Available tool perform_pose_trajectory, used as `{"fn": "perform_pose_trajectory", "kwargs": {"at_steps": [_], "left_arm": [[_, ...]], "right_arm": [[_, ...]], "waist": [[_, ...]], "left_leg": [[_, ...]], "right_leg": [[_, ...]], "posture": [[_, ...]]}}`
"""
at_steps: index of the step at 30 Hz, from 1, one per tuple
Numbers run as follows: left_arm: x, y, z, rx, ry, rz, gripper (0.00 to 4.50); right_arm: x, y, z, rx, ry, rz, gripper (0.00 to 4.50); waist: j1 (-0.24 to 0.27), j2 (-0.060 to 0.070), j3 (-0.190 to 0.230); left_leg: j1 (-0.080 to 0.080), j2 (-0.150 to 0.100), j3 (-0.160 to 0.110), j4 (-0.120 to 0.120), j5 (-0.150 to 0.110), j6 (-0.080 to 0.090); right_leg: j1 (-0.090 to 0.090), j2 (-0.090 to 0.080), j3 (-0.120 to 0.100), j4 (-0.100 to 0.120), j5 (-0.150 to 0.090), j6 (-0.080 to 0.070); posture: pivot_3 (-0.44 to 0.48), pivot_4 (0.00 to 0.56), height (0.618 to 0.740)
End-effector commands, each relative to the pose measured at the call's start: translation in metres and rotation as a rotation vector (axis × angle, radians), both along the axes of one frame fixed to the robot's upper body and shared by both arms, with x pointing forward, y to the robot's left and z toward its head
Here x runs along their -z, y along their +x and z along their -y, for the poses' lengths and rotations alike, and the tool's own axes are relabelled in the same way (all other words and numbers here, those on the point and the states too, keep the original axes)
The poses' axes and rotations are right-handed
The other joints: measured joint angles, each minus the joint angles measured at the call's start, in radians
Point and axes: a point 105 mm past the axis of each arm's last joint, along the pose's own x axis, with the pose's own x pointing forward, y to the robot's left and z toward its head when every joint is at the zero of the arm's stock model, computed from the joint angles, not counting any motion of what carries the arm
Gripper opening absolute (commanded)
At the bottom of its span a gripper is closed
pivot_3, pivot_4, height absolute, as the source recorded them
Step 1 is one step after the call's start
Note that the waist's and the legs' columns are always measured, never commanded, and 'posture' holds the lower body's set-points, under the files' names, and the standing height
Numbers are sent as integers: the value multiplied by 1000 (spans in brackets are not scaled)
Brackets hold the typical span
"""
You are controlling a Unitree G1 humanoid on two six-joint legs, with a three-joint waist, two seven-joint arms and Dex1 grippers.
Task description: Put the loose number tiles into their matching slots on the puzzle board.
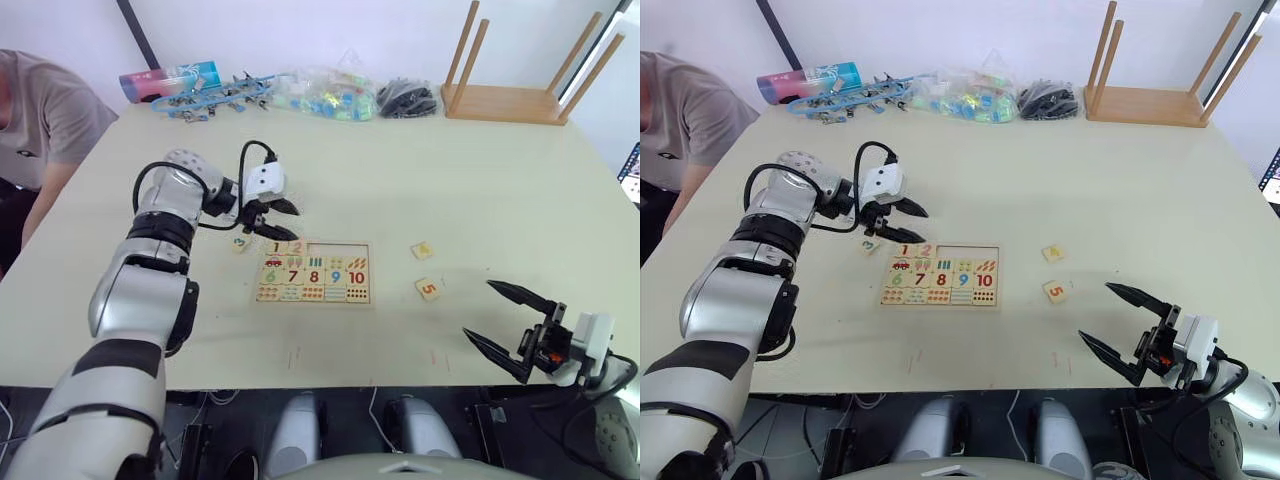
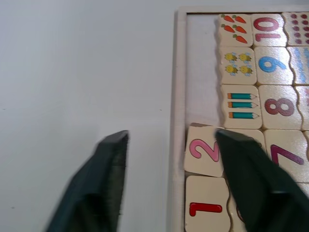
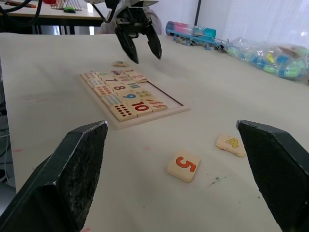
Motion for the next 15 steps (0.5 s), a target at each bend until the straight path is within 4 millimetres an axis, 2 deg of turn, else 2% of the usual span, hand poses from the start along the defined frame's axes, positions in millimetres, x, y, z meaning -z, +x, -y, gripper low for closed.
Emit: {"fn": "perform_pose_trajectory", "kwargs": {"at_steps": [1, 3, 9, 15], "left_arm": [[-3, -1, 1, 12, -72, 29, 1034], [0, -2, 3, 23, -90, 40, 68], [13, -4, 6, 41, -67, 41, 68], [18, -1, 13, 47, -51, 65, 68]], "right_arm": [[-5, 0, -1, -7, 10, 33, 4500], [-5, 0, -1, -8, 10, 33, 4500], [-4, 1, -2, -9, 12, 34, 4500], [-6, 1, -2, -5, 10, 40, 4500]], "waist": [[0, 0, 0], [1, 0, 0], [1, 0, 0], [1, 0, 0]], "left_leg": [[0, 0, 0, 0, 0, 0], [0, 0, 0, 0, 0, 0], [0, 0, 0, 0, 0, 0], [0, 0, 0, 0, 0, 0]], "right_leg": [[0, 0, 0, 0, 0, 0], [0, 0, 0, 0, 0, 0], [0, 0, 0, 0, 0, 0], [0, 0, 0, 0, 0, 0]], "posture": [[0, 150, 737], [0, 150, 737], [0, 150, 737], [0, 150, 737]]}}
